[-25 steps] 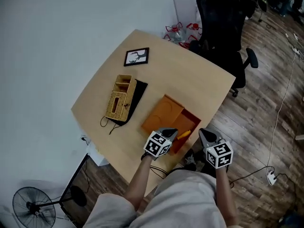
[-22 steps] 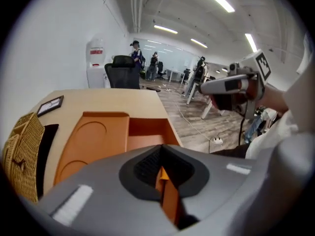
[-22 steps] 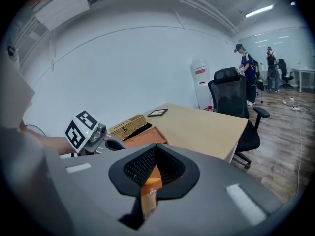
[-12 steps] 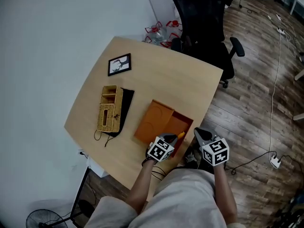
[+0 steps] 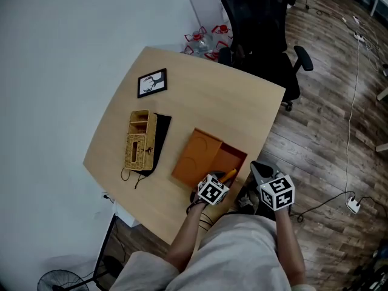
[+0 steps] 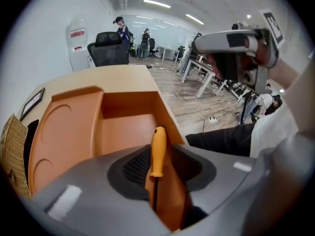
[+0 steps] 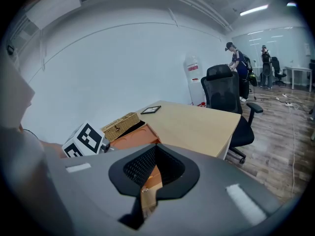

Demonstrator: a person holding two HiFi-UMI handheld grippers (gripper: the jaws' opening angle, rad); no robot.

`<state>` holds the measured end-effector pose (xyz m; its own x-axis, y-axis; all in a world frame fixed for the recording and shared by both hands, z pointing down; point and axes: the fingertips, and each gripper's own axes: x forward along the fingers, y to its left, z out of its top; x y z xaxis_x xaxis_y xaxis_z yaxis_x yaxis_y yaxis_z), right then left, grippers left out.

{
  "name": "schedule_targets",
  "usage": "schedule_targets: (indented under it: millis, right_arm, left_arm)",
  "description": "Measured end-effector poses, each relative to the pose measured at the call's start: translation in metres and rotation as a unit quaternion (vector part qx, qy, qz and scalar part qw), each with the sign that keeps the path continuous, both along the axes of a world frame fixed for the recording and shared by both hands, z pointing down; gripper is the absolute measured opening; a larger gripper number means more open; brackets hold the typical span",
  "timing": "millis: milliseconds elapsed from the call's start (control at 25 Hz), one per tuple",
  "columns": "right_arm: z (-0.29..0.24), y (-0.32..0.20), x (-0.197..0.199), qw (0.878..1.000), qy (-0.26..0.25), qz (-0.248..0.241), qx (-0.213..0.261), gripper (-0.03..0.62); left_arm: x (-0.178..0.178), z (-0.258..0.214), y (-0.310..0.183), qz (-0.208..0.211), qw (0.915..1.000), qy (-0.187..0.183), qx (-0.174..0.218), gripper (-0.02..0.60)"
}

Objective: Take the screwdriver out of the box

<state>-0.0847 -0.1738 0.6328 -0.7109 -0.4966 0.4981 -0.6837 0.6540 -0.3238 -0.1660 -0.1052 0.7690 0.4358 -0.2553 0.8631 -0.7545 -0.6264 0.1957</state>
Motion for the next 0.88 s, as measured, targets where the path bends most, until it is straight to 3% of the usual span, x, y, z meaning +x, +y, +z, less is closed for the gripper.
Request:
schedule_targets:
  millis: [440,880]
  right_arm:
    - [0.008,0.009,0.002,1.000,0.004,0.000,-0.004,0.001]
    - [0.013,0.011,-0.003,1.000,0.005,-0.001,-0.011,0.000]
  left_arm:
    - [-0.003,0.032,0.008,0.009,0.9978,-0.063,-0.019,0.202]
    - [0.000,0.038,0.006,0.019,0.9970,-0.075,-0.009,0.196]
